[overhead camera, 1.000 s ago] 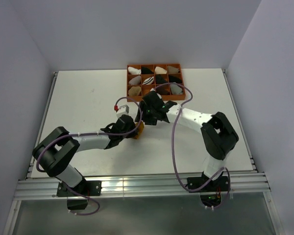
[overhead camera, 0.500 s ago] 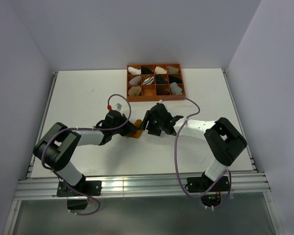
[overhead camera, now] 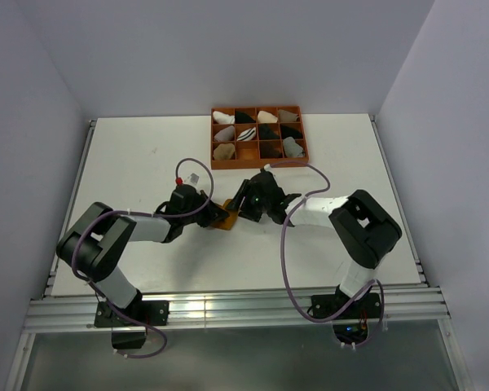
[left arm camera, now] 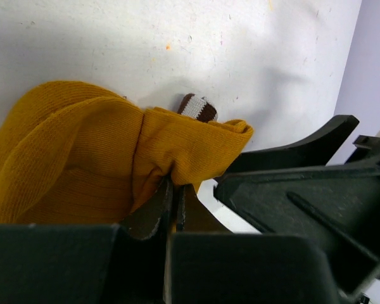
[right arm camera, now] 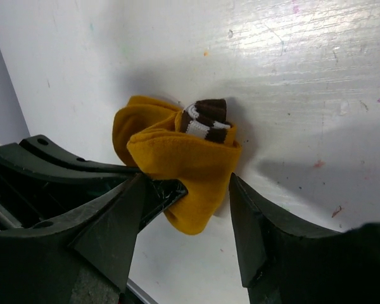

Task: Roll the socks
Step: Roll the sock at the center of the board.

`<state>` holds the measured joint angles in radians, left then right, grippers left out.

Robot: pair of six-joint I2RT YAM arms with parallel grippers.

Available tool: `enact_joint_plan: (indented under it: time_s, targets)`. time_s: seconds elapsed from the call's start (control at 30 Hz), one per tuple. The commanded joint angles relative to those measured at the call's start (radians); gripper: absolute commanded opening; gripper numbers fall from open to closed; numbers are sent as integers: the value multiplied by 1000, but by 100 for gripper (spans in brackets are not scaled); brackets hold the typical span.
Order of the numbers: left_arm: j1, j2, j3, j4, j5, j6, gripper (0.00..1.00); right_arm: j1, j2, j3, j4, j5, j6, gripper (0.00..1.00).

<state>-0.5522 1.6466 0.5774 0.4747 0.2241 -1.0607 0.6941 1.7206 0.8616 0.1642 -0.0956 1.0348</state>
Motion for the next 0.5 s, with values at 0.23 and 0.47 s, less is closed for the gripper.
enact_joint_plan:
  time_s: [0.23,0.47]
  targets:
    - [11,36,-31,-79,32,7,1,-13,-3,-36,78,-3,18,53]
    - [11,38,-31,-85,40,10,1,-13,39,-10,75,-10,8,52]
